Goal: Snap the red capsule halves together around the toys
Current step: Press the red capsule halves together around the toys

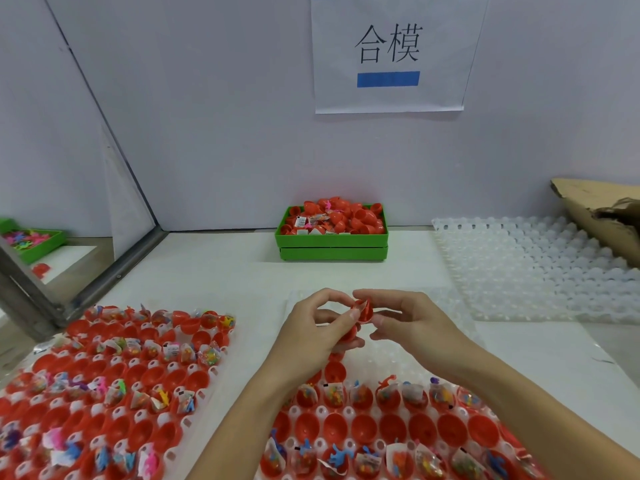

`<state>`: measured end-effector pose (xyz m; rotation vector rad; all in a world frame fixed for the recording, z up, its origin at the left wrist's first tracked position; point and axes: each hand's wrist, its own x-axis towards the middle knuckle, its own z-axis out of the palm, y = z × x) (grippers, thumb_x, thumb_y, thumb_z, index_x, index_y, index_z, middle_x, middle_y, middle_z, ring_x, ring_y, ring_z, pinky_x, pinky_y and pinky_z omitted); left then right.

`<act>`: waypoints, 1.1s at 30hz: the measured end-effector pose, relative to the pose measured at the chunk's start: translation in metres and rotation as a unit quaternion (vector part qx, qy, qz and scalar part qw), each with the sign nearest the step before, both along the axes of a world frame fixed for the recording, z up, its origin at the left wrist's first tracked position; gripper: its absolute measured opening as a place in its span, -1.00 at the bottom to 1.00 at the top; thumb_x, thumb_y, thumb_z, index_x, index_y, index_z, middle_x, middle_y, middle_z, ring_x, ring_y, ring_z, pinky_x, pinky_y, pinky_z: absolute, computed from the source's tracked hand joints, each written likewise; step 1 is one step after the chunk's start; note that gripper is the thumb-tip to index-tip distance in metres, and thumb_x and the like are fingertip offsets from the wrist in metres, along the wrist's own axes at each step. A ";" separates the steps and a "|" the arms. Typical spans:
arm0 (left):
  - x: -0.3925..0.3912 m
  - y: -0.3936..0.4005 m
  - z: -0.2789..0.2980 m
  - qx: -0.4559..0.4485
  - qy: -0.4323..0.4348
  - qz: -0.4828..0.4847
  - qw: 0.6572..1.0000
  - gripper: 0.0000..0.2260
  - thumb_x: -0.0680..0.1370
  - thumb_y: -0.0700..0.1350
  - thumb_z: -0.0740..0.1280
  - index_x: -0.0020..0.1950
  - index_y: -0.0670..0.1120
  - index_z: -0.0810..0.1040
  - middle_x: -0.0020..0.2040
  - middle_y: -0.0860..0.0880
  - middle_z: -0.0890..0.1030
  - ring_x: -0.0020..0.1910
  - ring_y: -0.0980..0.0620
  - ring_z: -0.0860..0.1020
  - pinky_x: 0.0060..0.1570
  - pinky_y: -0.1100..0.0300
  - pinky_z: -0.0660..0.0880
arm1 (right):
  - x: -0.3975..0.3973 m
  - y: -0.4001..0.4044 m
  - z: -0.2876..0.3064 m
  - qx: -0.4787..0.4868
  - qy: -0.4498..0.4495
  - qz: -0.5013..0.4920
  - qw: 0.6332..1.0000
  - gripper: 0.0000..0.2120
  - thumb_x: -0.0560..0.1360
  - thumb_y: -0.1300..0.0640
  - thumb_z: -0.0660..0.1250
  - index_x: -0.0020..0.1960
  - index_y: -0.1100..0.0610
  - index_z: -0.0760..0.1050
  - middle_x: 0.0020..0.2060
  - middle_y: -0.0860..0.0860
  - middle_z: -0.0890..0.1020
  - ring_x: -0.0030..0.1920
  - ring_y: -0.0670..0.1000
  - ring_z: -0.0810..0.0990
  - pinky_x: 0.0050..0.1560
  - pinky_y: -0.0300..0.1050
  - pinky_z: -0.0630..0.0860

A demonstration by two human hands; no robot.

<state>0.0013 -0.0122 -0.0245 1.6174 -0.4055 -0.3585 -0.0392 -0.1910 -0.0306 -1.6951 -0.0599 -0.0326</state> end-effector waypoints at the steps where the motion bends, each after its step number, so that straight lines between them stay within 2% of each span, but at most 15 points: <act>1: 0.000 -0.001 0.000 0.001 -0.003 0.001 1.000 -0.95 0.57 -0.07 0.39 0.01 0.04 0.63 -0.15 -0.16 0.70 -0.17 -0.11 0.72 -0.13 0.18 0.64 | -0.001 0.001 -0.001 -0.028 -0.012 -0.006 1.000 -0.66 0.58 0.38 0.28 0.22 0.04 0.59 0.06 -0.05 0.71 0.01 -0.08 0.69 -0.08 -0.26 0.58; 4: 0.000 -0.001 -0.001 0.006 -0.008 -0.002 1.000 -0.89 0.54 -0.03 0.43 0.05 0.05 0.64 -0.11 -0.14 0.70 -0.16 -0.09 0.72 -0.07 0.13 0.65 | 0.000 0.001 -0.002 -0.043 -0.032 -0.026 0.998 -0.70 0.55 0.33 0.35 0.16 0.00 0.60 0.02 -0.04 0.71 -0.05 -0.09 0.69 -0.13 -0.23 0.58; 6: 0.001 0.001 -0.002 0.028 -0.022 -0.005 0.999 -0.77 0.47 -0.02 0.51 0.10 0.06 0.61 -0.09 -0.07 0.72 -0.15 -0.04 0.72 -0.05 0.16 0.64 | 0.001 0.000 -0.003 -0.042 -0.040 -0.041 0.997 -0.73 0.55 0.32 0.37 0.12 -0.02 0.61 -0.05 -0.05 0.73 -0.09 -0.09 0.70 -0.17 -0.25 0.56; 8: 0.003 0.002 -0.003 0.058 -0.044 0.010 0.997 -0.71 0.43 -0.08 0.55 0.09 0.07 0.58 -0.10 -0.02 0.72 -0.14 0.03 0.71 -0.08 0.18 0.64 | 0.003 -0.002 -0.004 -0.041 -0.042 -0.051 0.997 -0.73 0.54 0.33 0.37 0.07 -0.03 0.62 -0.11 -0.07 0.73 -0.13 -0.10 0.69 -0.20 -0.27 0.54; 12: 0.010 0.000 0.000 0.095 -0.105 0.043 0.989 -0.79 0.41 -0.14 0.56 -0.06 0.05 0.59 -0.17 0.02 0.70 -0.20 0.07 0.68 -0.18 0.21 0.64 | 0.006 -0.006 -0.003 -0.088 -0.048 -0.053 0.994 -0.67 0.53 0.36 0.37 0.00 -0.08 0.63 -0.16 -0.13 0.72 -0.19 -0.14 0.65 -0.22 -0.27 0.55; 15: 0.018 -0.004 0.006 0.109 -0.145 0.030 0.983 -0.81 0.38 -0.06 0.58 -0.10 0.07 0.62 -0.23 0.00 0.68 -0.29 0.03 0.65 -0.20 0.13 0.64 | 0.010 -0.010 -0.002 -0.155 -0.060 -0.050 0.985 -0.70 0.54 0.35 0.35 0.15 0.01 0.63 -0.11 -0.13 0.65 -0.23 -0.18 0.60 -0.20 -0.27 0.55; 20: 0.028 -0.014 0.011 0.119 -0.168 -0.001 0.979 -0.74 0.30 0.17 0.50 -0.07 0.14 0.61 -0.26 -0.01 0.66 -0.31 0.02 0.62 -0.17 0.04 0.64 | 0.015 -0.018 0.002 -0.221 -0.084 -0.018 0.971 -0.61 0.57 0.33 0.33 0.31 0.00 0.54 -0.03 -0.02 0.53 -0.10 -0.14 0.60 -0.12 -0.26 0.59; 27: 0.043 -0.024 0.011 0.146 -0.186 -0.034 0.971 -0.74 0.34 0.03 0.59 -0.06 0.21 0.60 -0.24 0.09 0.66 -0.28 0.09 0.61 -0.15 0.17 0.61 | 0.025 -0.032 0.007 -0.286 -0.101 -0.017 0.953 -0.45 0.49 0.20 0.47 0.41 -0.12 0.43 -0.08 -0.19 0.53 -0.11 -0.15 0.60 -0.05 -0.24 0.58; 30: 0.046 -0.023 0.008 0.135 -0.172 -0.038 0.975 -0.69 0.30 0.00 0.62 -0.04 0.20 0.64 -0.19 0.11 0.66 -0.19 0.08 0.65 -0.13 0.26 0.60 | 0.031 -0.035 0.011 -0.280 -0.103 -0.022 0.954 -0.47 0.44 0.18 0.52 0.34 -0.13 0.50 -0.12 -0.19 0.57 -0.17 -0.15 0.60 -0.11 -0.27 0.55; 33: 0.047 -0.021 0.001 0.119 -0.168 -0.045 0.978 -0.71 0.35 -0.07 0.61 -0.02 0.21 0.66 -0.15 0.09 0.67 -0.13 0.09 0.66 -0.12 0.25 0.61 | 0.034 -0.037 0.010 -0.246 -0.095 -0.029 0.964 -0.63 0.38 0.21 0.56 0.04 -0.17 0.58 -0.22 -0.14 0.61 -0.26 -0.10 0.63 -0.22 -0.28 0.52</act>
